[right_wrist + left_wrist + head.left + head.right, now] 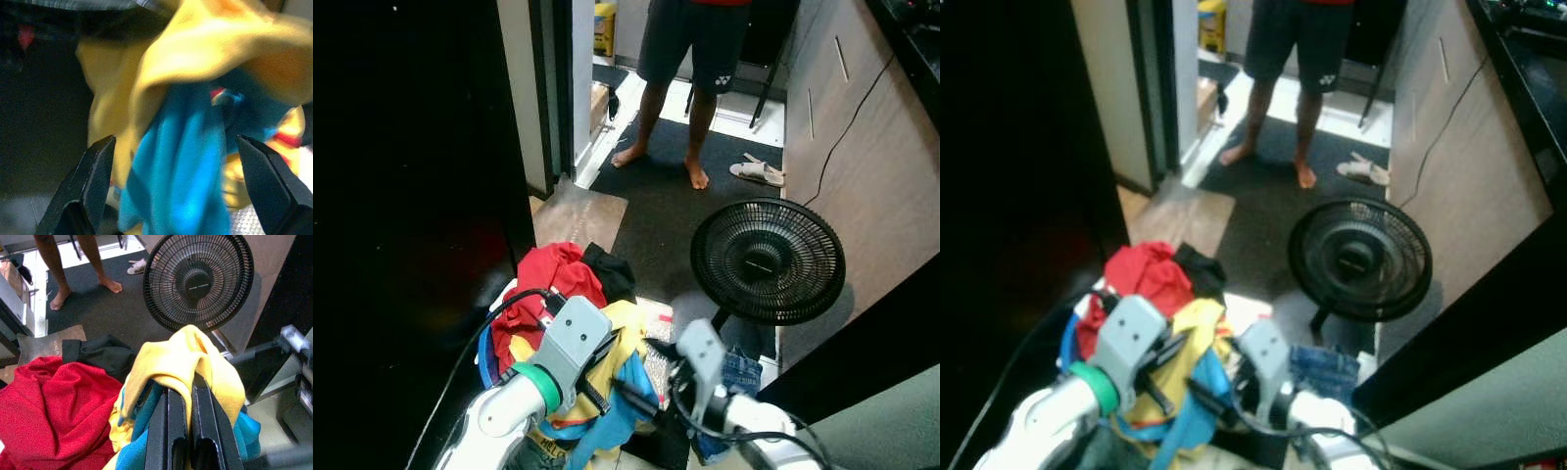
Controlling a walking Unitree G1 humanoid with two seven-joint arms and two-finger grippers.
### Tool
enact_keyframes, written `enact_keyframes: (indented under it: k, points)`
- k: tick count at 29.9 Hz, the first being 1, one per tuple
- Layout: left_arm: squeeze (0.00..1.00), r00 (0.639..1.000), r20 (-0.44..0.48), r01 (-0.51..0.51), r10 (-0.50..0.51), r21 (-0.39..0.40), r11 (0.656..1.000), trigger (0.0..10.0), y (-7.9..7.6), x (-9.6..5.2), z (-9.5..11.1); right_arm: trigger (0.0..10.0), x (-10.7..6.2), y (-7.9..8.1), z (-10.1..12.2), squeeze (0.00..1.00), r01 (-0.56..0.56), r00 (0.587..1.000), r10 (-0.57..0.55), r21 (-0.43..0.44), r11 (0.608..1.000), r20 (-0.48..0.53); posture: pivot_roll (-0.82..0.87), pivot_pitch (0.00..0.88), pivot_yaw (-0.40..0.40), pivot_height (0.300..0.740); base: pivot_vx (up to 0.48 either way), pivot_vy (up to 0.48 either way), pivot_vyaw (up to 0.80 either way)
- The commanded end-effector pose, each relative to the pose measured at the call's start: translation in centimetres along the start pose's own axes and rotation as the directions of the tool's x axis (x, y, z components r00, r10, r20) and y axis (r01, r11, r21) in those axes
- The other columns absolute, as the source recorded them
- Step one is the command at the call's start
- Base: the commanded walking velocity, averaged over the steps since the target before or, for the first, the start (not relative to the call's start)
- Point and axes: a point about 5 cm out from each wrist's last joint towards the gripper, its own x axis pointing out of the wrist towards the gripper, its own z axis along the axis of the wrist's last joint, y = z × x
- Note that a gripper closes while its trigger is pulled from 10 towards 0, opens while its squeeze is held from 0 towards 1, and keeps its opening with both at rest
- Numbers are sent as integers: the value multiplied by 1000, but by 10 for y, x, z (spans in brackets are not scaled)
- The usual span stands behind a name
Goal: Clothes washing
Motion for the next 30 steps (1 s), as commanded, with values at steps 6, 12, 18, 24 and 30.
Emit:
enact_keyframes:
  k: [6, 12, 18, 24, 30]
  points:
    - [0, 1000, 17, -13, 13, -23, 1000, 10000, -2, -1, 4, 10000, 13, 7, -16, 0, -81, 991, 67, -126, 989, -118, 90, 132, -25, 740, 0, 0, 0]
    - [0, 1000, 20, -17, 18, -30, 999, 10000, -2, 3, 4, 10000, 44, 8, 0, 0, -51, 998, 43, -156, 986, -56, 88, 132, -27, 740, 0, 0, 0]
    - [0, 999, 27, -26, 27, -28, 999, 10000, -1, 7, 6, 8667, 72, 1, 21, 0, 66, 998, -64, -132, 989, 21, 100, 129, -34, 740, 0, 0, 0]
    - [0, 998, 32, -50, 51, -26, 998, 10000, 2, 7, 8, 0, 78, -9, 28, 0, 128, 991, -124, -105, 986, 50, 108, 128, -43, 740, 0, 0, 0]
    - [0, 998, 31, -52, 53, -26, 998, 10000, 2, 8, 8, 0, 76, -11, 27, 0, 140, 989, -133, -107, 984, 65, 106, 127, -44, 740, 0, 0, 0]
